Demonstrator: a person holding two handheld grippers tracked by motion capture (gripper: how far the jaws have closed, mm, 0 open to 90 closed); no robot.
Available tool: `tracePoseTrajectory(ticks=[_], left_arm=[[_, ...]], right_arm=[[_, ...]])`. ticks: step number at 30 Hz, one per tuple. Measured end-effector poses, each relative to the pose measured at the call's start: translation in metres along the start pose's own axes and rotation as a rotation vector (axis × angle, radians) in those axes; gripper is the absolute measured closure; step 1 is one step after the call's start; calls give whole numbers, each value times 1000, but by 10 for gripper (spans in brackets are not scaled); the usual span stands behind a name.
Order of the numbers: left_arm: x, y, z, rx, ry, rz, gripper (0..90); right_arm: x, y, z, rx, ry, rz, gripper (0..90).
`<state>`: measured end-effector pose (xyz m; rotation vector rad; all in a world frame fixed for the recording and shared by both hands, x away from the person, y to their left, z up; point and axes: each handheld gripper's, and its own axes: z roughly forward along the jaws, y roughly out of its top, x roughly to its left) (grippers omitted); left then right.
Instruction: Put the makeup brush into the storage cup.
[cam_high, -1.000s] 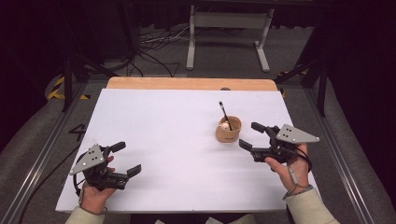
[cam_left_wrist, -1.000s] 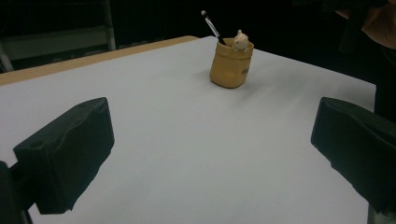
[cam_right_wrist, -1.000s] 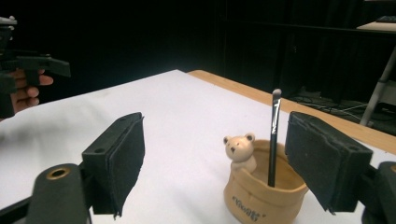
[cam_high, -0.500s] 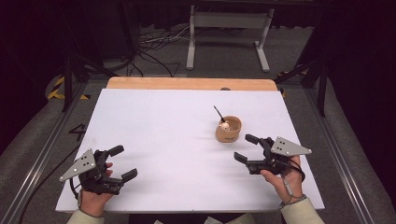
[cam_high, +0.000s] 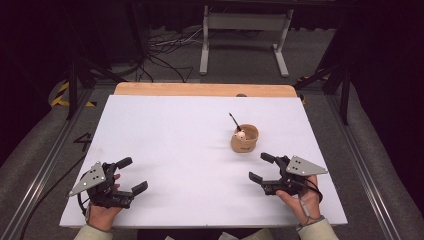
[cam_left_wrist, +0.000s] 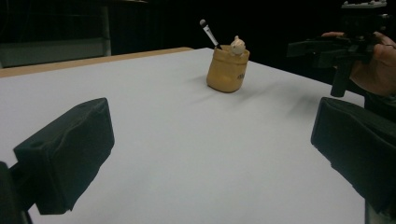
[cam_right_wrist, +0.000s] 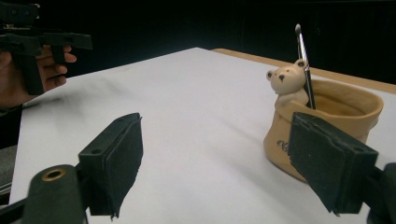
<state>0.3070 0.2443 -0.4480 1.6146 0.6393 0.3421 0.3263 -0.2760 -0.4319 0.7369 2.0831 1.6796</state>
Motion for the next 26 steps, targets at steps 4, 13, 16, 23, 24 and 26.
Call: tracePoseTrajectory(ticks=[4, 13, 16, 23, 24, 26], left_arm=[[2, -2, 0, -2, 9, 5, 0], [7, -8, 2, 19, 16, -9, 1], [6, -8, 3, 27, 14, -11, 0], [6, -8, 4, 30, 11, -16, 0], [6, -8, 4, 30, 11, -16, 0], [6, -8, 5, 32, 8, -13, 0]], right_arm=[[1, -8, 3, 18, 3, 3, 175], [0, -19, 9, 58, 1, 8, 159], [-1, -20, 9, 58, -5, 15, 158], [0, -19, 8, 55, -6, 12, 158], [0, -19, 8, 55, -5, 14, 158], [0, -19, 7, 54, -6, 13, 157]])
